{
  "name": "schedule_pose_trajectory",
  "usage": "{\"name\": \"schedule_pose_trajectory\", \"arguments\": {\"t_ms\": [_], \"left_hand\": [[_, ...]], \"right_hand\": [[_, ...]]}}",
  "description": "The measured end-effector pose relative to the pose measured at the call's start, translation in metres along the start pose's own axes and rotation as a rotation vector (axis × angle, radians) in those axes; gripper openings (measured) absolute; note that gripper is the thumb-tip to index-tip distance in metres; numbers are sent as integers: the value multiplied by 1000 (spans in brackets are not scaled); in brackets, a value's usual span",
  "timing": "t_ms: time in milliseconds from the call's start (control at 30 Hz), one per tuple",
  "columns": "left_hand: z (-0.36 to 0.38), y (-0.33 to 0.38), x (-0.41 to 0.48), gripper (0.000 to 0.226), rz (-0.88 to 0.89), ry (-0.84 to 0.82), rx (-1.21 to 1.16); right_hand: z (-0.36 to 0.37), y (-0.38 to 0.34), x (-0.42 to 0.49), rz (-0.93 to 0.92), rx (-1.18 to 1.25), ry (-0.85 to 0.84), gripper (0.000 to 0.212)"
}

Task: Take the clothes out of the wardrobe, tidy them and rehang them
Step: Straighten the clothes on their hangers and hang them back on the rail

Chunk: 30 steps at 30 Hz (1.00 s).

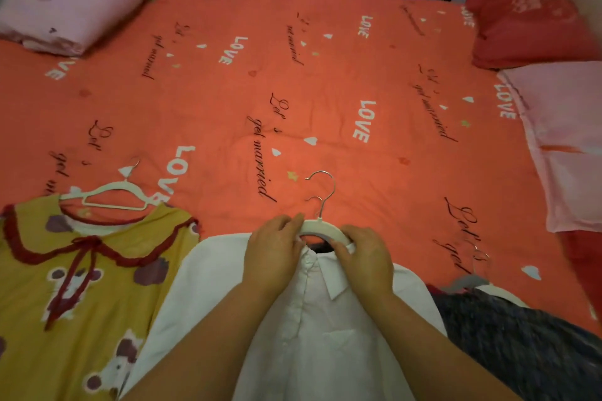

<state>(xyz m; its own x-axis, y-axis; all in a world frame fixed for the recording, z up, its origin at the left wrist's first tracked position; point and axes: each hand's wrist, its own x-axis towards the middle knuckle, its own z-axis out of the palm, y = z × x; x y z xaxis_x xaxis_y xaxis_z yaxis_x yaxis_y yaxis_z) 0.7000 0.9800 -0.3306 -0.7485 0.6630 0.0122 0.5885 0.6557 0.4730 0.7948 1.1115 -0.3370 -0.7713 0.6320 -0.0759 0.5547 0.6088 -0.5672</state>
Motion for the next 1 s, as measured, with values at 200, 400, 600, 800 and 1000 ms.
{"name": "schedule_pose_trajectory", "arguments": {"t_ms": [200,400,600,800,1000], "left_hand": [[78,-49,-22,66,-168,-447,245],[86,-56,-46,57,-170,-453,229],[28,-34,-57,57,-154,-349,218],[-63,-9,-97,53,-130,-276,285],[-146,-8,-173,50,-231,-190,314]], "right_hand": [[72,48,8,110,-282,-327,58],[87,69,-30,111,-317,-432,54],[48,26,-59,18,-264,-377,53],[-6,-43,-99,-120,-243,-369,54],[-40,-120,-152,-282,-224,-363,48]]}}
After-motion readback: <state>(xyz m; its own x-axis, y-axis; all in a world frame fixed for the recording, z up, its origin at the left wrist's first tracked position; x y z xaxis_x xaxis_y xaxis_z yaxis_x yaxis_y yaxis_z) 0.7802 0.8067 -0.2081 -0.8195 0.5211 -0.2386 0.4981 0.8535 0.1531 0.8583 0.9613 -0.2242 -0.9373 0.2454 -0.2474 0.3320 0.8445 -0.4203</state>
